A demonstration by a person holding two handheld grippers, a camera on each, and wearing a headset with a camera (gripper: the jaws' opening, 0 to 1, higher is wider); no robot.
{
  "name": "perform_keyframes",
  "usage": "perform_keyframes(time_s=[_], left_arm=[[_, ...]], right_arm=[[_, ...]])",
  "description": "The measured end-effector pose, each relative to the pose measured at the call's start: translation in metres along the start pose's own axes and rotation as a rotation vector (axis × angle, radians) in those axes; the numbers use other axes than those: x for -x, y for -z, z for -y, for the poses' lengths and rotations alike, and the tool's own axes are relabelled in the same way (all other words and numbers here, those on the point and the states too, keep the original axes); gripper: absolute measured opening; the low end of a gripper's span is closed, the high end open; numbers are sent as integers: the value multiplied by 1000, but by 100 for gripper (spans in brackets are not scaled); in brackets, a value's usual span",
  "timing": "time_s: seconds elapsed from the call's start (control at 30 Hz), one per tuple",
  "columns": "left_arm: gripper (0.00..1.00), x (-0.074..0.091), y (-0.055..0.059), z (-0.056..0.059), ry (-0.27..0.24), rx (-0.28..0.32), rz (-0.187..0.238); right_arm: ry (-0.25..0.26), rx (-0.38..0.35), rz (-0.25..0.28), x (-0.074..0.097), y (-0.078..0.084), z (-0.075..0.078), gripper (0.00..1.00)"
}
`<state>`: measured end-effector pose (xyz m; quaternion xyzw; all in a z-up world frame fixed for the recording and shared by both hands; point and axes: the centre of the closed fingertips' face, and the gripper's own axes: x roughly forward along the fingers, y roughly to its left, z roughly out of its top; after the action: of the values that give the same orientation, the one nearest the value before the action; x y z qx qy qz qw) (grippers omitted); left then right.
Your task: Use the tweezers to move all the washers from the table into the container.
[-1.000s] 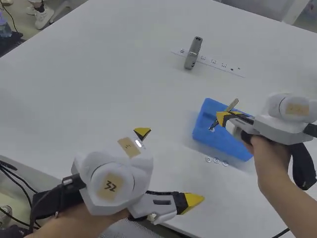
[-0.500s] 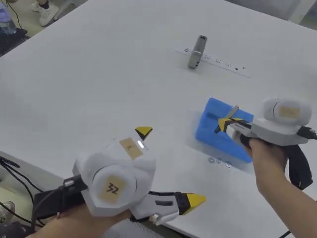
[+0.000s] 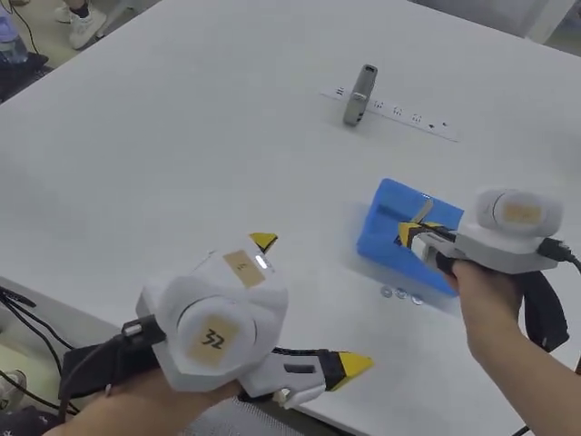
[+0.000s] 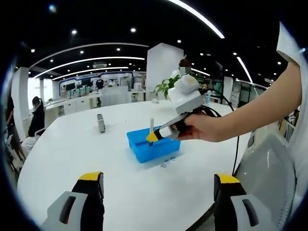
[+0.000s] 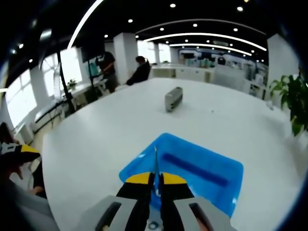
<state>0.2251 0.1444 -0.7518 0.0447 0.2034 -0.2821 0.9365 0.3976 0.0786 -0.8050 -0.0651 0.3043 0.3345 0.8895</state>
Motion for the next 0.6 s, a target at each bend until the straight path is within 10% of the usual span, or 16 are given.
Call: perform_keyframes(time_s=[0.6], left_arm=[[97,-1,3,0,-2,-4,-15]], right_arm=[[-5,-25,118,45,-32,-6,3]])
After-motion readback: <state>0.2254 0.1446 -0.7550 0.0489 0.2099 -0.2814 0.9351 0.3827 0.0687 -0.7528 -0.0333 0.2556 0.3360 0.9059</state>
